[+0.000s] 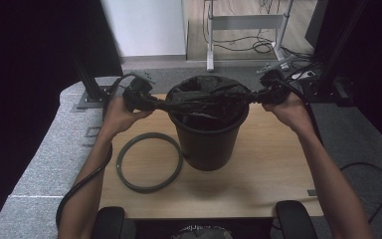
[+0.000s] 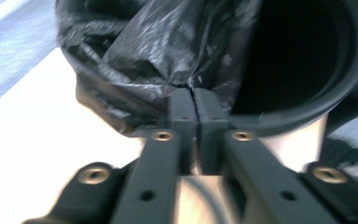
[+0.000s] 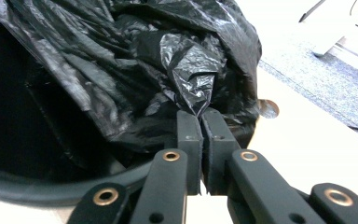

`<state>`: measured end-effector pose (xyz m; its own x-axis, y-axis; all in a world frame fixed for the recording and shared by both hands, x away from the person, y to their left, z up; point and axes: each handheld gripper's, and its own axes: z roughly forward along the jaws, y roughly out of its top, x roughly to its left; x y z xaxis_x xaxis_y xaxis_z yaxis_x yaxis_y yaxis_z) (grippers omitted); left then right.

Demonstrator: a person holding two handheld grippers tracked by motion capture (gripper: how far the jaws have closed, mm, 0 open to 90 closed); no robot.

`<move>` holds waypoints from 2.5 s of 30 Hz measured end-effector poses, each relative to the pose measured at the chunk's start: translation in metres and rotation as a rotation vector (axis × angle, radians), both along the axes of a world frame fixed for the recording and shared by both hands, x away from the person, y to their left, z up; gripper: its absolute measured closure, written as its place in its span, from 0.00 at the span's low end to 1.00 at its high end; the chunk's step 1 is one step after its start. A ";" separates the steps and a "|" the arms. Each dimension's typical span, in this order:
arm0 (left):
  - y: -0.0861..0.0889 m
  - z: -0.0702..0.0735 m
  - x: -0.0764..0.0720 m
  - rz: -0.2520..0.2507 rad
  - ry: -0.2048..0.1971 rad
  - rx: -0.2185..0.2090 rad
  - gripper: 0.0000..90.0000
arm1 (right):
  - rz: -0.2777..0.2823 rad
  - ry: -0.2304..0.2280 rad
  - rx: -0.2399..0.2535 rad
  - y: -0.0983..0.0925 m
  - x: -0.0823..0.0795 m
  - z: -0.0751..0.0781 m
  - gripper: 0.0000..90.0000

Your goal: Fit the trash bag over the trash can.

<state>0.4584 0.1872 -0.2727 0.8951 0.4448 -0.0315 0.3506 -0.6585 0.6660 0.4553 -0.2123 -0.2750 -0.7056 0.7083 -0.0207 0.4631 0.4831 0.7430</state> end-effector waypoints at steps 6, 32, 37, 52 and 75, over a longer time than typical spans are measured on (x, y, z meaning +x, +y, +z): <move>0.017 -0.006 -0.003 0.007 0.023 -0.018 1.00 | -0.019 0.004 -0.005 -0.014 -0.010 -0.004 0.97; -0.006 -0.008 -0.023 -0.055 -0.058 -0.008 0.58 | 0.035 -0.004 0.010 -0.012 -0.030 -0.004 0.66; 0.000 -0.012 -0.026 -0.042 -0.040 -0.020 0.88 | 0.058 0.005 -0.004 -0.007 -0.031 -0.012 0.91; 0.004 -0.014 -0.033 -0.064 -0.086 -0.012 0.86 | 0.140 0.044 0.033 -0.009 -0.047 -0.016 0.96; 0.004 -0.009 -0.016 0.073 0.050 -0.067 1.00 | 0.153 0.036 0.027 -0.005 -0.050 -0.017 0.96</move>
